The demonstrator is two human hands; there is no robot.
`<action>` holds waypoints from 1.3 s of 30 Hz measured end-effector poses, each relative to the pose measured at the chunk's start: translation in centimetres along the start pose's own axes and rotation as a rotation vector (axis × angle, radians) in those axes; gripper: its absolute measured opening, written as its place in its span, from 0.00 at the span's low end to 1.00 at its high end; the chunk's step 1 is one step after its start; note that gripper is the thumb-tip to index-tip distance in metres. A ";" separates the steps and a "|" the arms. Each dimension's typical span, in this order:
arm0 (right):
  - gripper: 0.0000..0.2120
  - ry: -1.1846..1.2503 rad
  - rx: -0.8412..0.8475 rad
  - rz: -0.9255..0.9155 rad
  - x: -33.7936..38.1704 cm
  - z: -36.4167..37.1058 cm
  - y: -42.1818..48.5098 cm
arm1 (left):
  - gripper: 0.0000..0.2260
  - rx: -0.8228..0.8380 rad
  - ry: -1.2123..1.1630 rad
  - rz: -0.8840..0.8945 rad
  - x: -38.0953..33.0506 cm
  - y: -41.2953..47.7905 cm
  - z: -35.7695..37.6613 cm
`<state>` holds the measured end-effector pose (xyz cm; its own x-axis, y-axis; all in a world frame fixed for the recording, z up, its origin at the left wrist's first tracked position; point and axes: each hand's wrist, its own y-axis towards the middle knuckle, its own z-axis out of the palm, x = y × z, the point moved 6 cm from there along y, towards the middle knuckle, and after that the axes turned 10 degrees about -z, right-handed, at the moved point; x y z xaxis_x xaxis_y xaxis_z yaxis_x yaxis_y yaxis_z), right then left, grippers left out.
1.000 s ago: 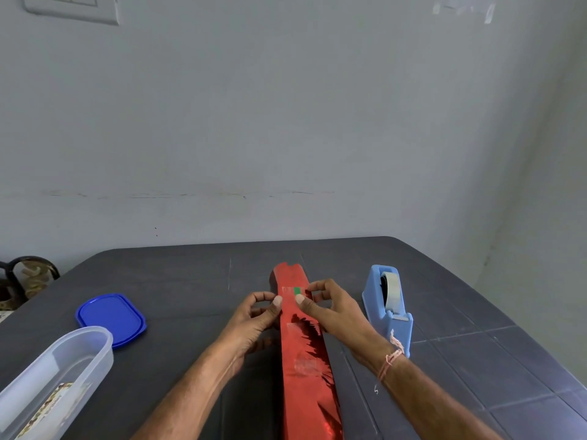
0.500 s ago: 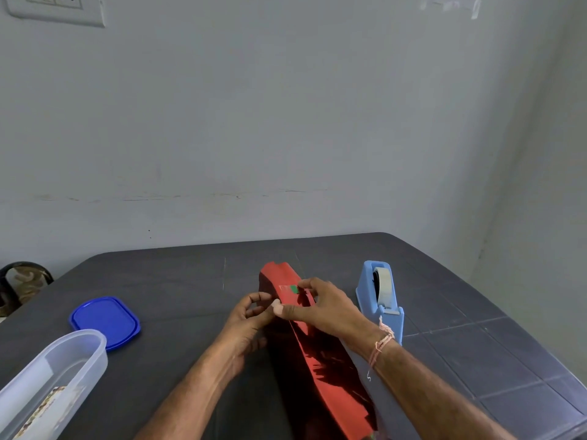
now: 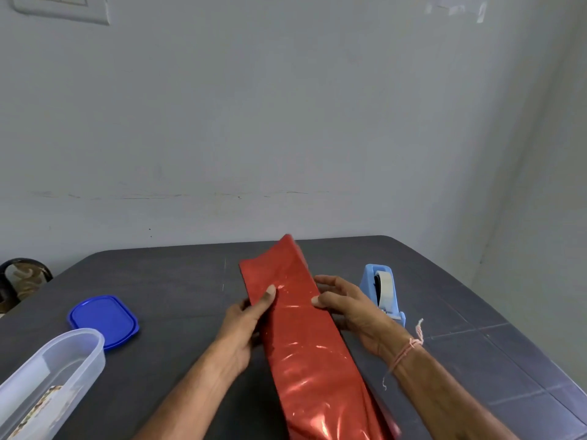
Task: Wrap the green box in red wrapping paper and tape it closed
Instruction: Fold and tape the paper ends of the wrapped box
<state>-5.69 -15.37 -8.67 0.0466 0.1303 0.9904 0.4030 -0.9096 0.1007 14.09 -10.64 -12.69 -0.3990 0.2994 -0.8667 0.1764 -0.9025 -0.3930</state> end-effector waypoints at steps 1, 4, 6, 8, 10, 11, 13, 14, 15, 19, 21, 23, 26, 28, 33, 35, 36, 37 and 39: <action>0.30 0.050 0.009 -0.037 0.4 0.0 0.3 | 0.25 -0.007 0.010 0.074 -1.4 -0.3 0.1; 0.30 0.134 0.036 -0.160 2.4 0.4 1.2 | 0.27 0.004 0.042 0.323 -6.1 -1.8 0.8; 0.30 0.154 0.041 -0.227 3.6 0.7 1.5 | 0.28 -0.012 0.103 0.464 -7.9 -2.8 0.9; 0.28 0.163 0.032 -0.264 3.7 0.9 1.4 | 0.31 -0.025 0.168 0.556 -8.3 -3.8 0.7; 0.26 0.166 0.025 -0.284 3.2 1.3 0.8 | 0.33 -0.025 0.217 0.594 -7.4 -4.5 0.4; 0.26 0.162 0.019 -0.296 2.8 1.4 0.5 | 0.34 -0.027 0.232 0.604 -6.8 -4.8 0.2; 0.25 0.143 -0.003 -0.329 2.4 1.8 -0.3 | 0.33 -0.044 0.262 0.644 -5.9 -5.6 -0.1; 0.25 0.135 -0.018 -0.344 2.4 2.0 -0.6 | 0.33 -0.057 0.277 0.666 -5.7 -5.9 -0.2; 0.24 0.128 -0.032 -0.358 2.5 2.1 -0.9 | 0.33 -0.064 0.292 0.685 -5.5 -6.1 -0.2; 0.25 0.052 -0.078 -0.426 3.3 2.5 -2.1 | 0.36 -0.037 0.372 0.747 -5.5 -7.4 0.3; 0.25 0.025 -0.099 -0.454 3.6 2.6 -2.8 | 0.37 -0.033 0.412 0.770 -5.6 -7.9 0.5; 0.25 -0.004 -0.108 -0.472 3.7 2.7 -3.4 | 0.37 -0.034 0.461 0.795 -5.6 -8.3 0.5; 0.26 -0.040 -0.120 -0.497 4.0 2.8 -4.1 | 0.39 -0.060 0.538 0.837 -5.4 -8.6 0.0; 0.27 -0.048 -0.133 -0.510 4.2 2.9 -4.6 | 0.40 -0.117 0.585 0.885 -5.4 -8.8 -0.5; 0.28 -0.098 -0.132 -0.568 5.6 3.1 -5.6 | 0.36 -0.175 0.679 0.969 -6.1 -10.3 -0.1; 0.28 -0.163 -0.121 -0.600 6.1 3.2 -6.0 | 0.34 -0.165 0.736 0.995 -6.2 -10.7 0.0; 0.28 -0.202 -0.121 -0.617 6.4 3.2 -6.1 | 0.34 -0.167 0.778 1.009 -6.2 -10.7 0.0; 0.28 -0.250 -0.125 -0.634 6.6 3.2 -6.2 | 0.34 -0.175 0.820 1.020 -6.2 -10.7 0.0; 0.29 -0.348 -0.131 -0.653 7.0 3.1 -6.4 | 0.35 -0.202 0.887 1.023 -6.3 -10.5 -0.2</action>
<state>-5.09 -7.45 -2.65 0.1304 0.7569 0.6404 0.3364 -0.6413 0.6896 14.97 -2.99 -3.20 0.6793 -0.3030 -0.6684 0.1985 -0.8010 0.5649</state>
